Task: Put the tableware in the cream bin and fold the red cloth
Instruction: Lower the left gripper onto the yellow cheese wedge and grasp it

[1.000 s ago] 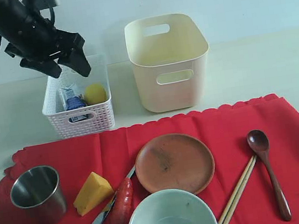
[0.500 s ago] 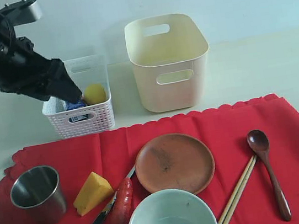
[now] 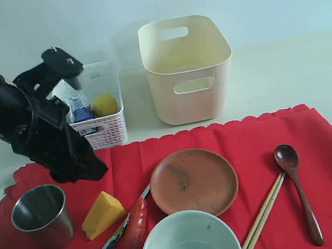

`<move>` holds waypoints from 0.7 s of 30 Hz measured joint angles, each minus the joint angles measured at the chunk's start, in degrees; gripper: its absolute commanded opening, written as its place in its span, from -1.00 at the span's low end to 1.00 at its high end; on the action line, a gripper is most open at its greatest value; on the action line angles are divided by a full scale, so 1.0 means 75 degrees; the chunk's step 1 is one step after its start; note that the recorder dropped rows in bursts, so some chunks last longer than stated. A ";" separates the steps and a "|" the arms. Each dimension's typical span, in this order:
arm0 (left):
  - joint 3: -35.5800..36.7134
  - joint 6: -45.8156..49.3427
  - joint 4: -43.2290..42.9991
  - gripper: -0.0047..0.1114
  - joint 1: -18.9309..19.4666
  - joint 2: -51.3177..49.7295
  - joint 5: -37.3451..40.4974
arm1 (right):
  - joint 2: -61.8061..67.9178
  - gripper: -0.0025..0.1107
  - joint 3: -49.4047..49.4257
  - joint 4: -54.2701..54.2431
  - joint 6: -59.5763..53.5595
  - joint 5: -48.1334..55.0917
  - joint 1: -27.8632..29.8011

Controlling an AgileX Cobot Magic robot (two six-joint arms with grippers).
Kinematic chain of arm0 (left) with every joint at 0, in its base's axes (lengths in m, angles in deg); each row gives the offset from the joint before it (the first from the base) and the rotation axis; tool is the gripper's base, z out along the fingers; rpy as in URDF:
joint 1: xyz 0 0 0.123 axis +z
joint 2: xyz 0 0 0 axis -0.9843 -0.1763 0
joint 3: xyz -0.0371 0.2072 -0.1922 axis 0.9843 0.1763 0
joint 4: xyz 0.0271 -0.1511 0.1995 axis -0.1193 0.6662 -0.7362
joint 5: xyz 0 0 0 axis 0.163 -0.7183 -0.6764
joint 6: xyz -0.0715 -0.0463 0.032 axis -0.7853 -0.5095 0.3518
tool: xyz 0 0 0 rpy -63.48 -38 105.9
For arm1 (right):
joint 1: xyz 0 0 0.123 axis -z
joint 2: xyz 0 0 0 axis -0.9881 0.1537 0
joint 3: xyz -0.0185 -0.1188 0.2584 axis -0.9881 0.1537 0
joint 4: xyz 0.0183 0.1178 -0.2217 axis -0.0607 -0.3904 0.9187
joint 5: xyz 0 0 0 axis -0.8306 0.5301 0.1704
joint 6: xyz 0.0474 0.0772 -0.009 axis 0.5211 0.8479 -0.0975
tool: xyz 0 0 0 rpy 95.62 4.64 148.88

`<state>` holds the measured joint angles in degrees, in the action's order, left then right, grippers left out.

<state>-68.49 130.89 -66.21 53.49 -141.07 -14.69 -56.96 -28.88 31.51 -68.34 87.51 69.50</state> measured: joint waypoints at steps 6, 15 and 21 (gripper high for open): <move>0.0391 0.0003 -0.0341 0.31 -0.0257 0.0000 -0.0591 | 0.0000 -0.96 0.0000 0.0000 0.0000 0.0000 0.0000; 0.0422 -0.0080 -0.0279 0.31 -0.0257 -0.0504 -0.1002 | 0.0000 -0.96 0.0821 0.0000 0.0000 -0.0003 0.0000; 0.0422 -0.0112 -0.0253 0.31 -0.0257 -0.0902 -0.1310 | 0.0000 -0.96 0.1344 -0.0245 0.0000 -0.0038 0.0000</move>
<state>-65.33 130.05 -68.10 51.56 -147.84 -24.52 -56.96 -18.80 29.67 -68.34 87.22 69.50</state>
